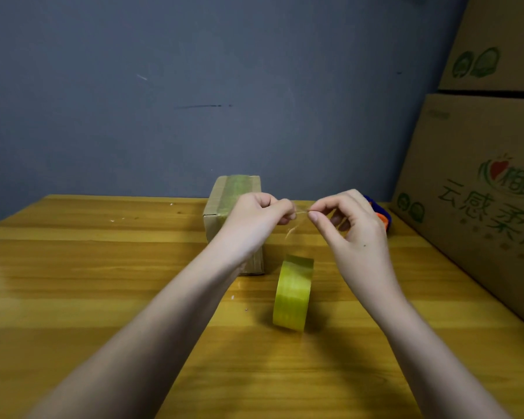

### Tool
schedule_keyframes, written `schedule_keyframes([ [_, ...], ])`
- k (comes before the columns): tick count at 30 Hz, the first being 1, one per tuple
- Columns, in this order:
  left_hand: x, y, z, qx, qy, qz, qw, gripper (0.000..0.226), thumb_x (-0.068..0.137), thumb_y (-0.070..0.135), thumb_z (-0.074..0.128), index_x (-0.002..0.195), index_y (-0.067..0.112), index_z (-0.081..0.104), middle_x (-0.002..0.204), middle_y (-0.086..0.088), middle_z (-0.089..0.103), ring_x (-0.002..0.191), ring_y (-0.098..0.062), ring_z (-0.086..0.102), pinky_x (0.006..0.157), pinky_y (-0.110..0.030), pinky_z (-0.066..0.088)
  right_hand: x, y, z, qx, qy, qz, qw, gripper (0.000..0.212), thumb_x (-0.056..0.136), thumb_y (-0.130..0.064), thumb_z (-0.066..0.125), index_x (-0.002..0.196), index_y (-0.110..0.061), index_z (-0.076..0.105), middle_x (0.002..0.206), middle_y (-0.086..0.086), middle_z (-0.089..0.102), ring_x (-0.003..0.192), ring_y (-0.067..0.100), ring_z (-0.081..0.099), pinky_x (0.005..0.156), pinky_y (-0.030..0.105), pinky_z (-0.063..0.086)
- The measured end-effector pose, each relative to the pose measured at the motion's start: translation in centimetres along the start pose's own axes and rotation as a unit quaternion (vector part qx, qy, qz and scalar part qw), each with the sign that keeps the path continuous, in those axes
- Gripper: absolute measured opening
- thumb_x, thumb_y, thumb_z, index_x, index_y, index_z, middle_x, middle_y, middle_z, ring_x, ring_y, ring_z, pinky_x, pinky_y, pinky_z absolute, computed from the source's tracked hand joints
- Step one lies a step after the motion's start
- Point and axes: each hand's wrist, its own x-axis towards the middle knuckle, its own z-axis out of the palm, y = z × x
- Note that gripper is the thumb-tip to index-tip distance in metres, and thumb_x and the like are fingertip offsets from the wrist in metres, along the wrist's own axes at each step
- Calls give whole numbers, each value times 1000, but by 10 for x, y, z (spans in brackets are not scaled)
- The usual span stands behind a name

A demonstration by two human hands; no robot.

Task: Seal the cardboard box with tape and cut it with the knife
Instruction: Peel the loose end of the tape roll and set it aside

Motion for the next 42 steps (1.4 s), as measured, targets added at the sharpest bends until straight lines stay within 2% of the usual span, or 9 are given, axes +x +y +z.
schedule_keyframes([
  [5,0,-2,0,5,0,-6,1000,23,86,19,57,79,3,71,75,-3,68,71,-7,63,58,-6,44,-2,2,5,-47,28,-49,997,5,89,-19,61,89,-15,64,99,-6,49,91,8,51,74,30,49],
  [10,5,-10,-8,54,80,11,995,18,83,28,61,74,14,53,74,-3,72,74,-18,71,78,-34,49,-4,7,3,-52,50,-53,996,4,90,-17,59,89,-14,62,98,-9,48,91,4,49,76,26,48],
  [13,3,-10,-11,27,83,79,993,17,85,20,60,73,13,51,81,-12,71,83,-23,69,86,-42,52,-2,8,0,-43,32,-37,998,4,89,-19,60,88,-17,63,96,-10,50,89,3,50,77,26,48],
  [16,-3,-6,-7,51,56,206,976,4,87,15,61,87,14,64,91,-5,67,87,-11,64,84,-26,52,-1,4,2,-35,22,-34,999,4,88,-19,62,87,-16,65,94,-8,54,88,3,51,75,22,46],
  [18,-2,-8,-6,117,38,273,954,11,86,17,64,96,18,69,96,2,64,91,0,59,82,-10,44,-1,2,2,-10,25,-16,999,3,87,-20,63,86,-18,65,91,-10,54,87,2,52,73,19,45],
  [20,1,-12,-7,163,16,290,943,15,84,23,67,98,22,71,97,5,64,94,3,56,83,-7,41,-2,2,1,7,26,4,1000,3,87,-21,62,86,-21,64,89,-14,55,86,1,53,72,17,45],
  [28,4,-20,-6,147,-6,219,965,5,83,24,69,84,29,72,87,8,69,84,-2,62,77,-15,46,-2,2,-1,5,2,15,1000,3,88,-26,60,88,-29,61,86,-20,59,87,5,55,72,20,45],
  [37,3,-14,-8,-7,-34,120,992,3,79,14,72,77,13,73,80,2,72,77,-2,64,74,-12,50,3,-1,-8,44,-18,40,998,6,85,-21,66,84,-28,66,82,-19,63,86,7,59,72,20,48],
  [42,0,-16,-7,1,-33,128,991,6,82,15,70,83,12,74,83,2,73,77,2,65,71,-8,48,7,1,-9,117,-67,108,985,17,86,-20,65,102,-22,65,85,-6,65,85,6,59,72,23,47],
])
